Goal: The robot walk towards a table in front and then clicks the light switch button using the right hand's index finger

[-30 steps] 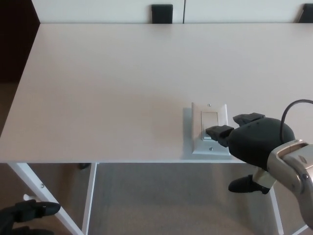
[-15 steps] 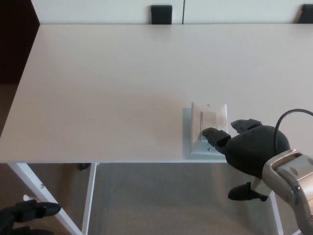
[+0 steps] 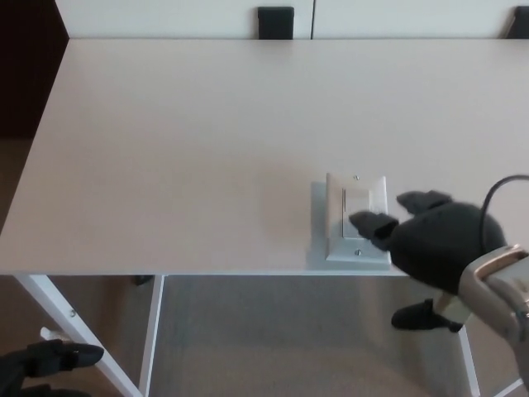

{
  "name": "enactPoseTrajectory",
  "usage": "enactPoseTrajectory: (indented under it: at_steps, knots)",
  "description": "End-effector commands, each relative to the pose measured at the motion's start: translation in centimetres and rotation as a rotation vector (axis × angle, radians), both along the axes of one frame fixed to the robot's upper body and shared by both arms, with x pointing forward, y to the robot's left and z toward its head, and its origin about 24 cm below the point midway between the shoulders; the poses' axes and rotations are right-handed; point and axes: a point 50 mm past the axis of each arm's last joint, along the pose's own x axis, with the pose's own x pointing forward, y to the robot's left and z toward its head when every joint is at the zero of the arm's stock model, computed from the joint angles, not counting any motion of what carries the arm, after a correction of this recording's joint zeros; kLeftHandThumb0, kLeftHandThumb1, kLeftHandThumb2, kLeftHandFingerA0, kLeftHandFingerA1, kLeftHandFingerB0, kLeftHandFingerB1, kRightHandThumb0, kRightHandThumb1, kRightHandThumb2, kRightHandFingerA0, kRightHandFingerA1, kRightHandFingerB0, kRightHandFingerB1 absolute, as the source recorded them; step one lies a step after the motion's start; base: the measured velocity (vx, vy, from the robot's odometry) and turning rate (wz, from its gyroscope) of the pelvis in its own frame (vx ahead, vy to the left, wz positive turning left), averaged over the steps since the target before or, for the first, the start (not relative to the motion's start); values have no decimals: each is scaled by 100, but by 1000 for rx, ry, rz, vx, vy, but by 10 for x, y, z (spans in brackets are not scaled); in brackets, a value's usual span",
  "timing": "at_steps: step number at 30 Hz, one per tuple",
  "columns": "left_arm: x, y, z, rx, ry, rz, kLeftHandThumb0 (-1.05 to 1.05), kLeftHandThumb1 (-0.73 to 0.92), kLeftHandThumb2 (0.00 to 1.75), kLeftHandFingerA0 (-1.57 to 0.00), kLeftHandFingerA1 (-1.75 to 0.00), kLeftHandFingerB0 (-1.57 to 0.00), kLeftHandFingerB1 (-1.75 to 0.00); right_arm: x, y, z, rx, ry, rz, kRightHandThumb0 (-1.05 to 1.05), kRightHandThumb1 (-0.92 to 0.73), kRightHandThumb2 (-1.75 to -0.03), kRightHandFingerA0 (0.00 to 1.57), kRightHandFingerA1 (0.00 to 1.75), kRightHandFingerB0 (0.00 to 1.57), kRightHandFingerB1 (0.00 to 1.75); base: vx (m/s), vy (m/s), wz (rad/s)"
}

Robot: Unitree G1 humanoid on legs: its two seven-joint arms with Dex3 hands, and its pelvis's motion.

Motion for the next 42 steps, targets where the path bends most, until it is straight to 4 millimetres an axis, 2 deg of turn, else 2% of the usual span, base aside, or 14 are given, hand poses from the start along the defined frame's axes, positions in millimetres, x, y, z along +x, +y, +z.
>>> enactPoseTrajectory:
  at_steps: [1, 8, 17, 23, 24, 25, 27, 28, 29, 30, 32, 36, 37, 42]
  knots:
    - [1, 4, 3, 37, -7, -22, -28, 54, 56, -63, -45, -56, -40, -15, -10, 28, 67, -24, 10, -99, -60, -100, 0, 0, 2, 1, 0, 0, 0]
    - [3, 6, 5, 41, -10, -22, -29, 54, 57, -62, -44, -56, -39, -63, -28, 69, 178, -128, 53, -95, -58, -97, 0, 4, 0, 0, 0, 0, 0]
    - [-3, 8, -2, 33, 15, -2, -28, 54, 57, -62, -45, -56, -39, -132, -47, 60, 289, -30, 48, -94, -58, -96, 0, 5, 0, 0, 0, 0, 0]
    - [-19, 7, -11, 33, 58, 16, -26, 54, 57, -63, -45, -55, -39, -159, -66, 8, 436, 122, -116, -90, -57, -92, 0, 13, 4, 7, 0, 0, 0]
    - [-21, 7, -12, 32, 59, 19, -26, 54, 57, -63, -45, -55, -39, -160, -71, -9, 479, 156, -178, -87, -55, -92, 0, 18, 5, 11, 0, 0, 0]
    - [-22, 6, -12, 43, 63, 11, -26, 55, 56, -63, -44, -55, -39, -158, -79, -43, 509, 228, -284, -84, -54, -91, 3, 21, 10, 20, 0, 0, 0]
    - [-25, 4, -15, 38, 67, 11, -25, 55, 56, -64, -44, -55, -39, -158, -87, -71, 530, 253, -359, -70, -47, -87, 0, 45, 10, 46, 0, 0, 0]
    - [-25, 3, -15, 34, 68, 15, -25, 55, 56, -64, -44, -55, -39, -157, -90, -84, 537, 255, -387, -70, -47, -87, 0, 45, 10, 46, 0, 0, 0]
    - [-27, 1, -17, 24, 69, 18, -25, 55, 57, -64, -45, -55, -39, -158, -96, -97, 542, 250, -416, -38, -38, -96, 1, 51, 0, 49, 0, 0, 0]
    - [-31, 0, -20, 19, 77, 18, -27, 55, 57, -64, -45, -55, -39, -161, -101, -108, 538, 257, -444, -66, -63, -59, 15, 41, 17, 35, 0, 0, 0]
    - [-39, -1, -22, 10, 89, 27, -27, 54, 57, -64, -45, -55, -39, -167, -110, -134, 547, 291, -528, -65, -63, -59, 17, 45, 18, 36, 0, 0, 0]
    - [-37, 0, -24, 26, 88, 35, -26, 54, 57, -64, -44, -55, -39, -160, -119, -148, 624, 328, -604, -70, -62, -58, 18, 50, 17, 35, 0, 0, 0]
    - [-35, -1, -25, 23, 80, 41, -25, 54, 56, -67, -45, -58, -40, -158, -121, -151, 633, 348, -626, -71, -49, -82, 16, 55, 12, 44, 0, 0, 0]
    - [-41, -2, -31, 19, 99, 45, -25, 54, 57, -65, -44, -57, -39, -162, -127, -161, 590, 417, -646, -74, -50, -84, 15, 56, 8, 44, 0, 0, 0]
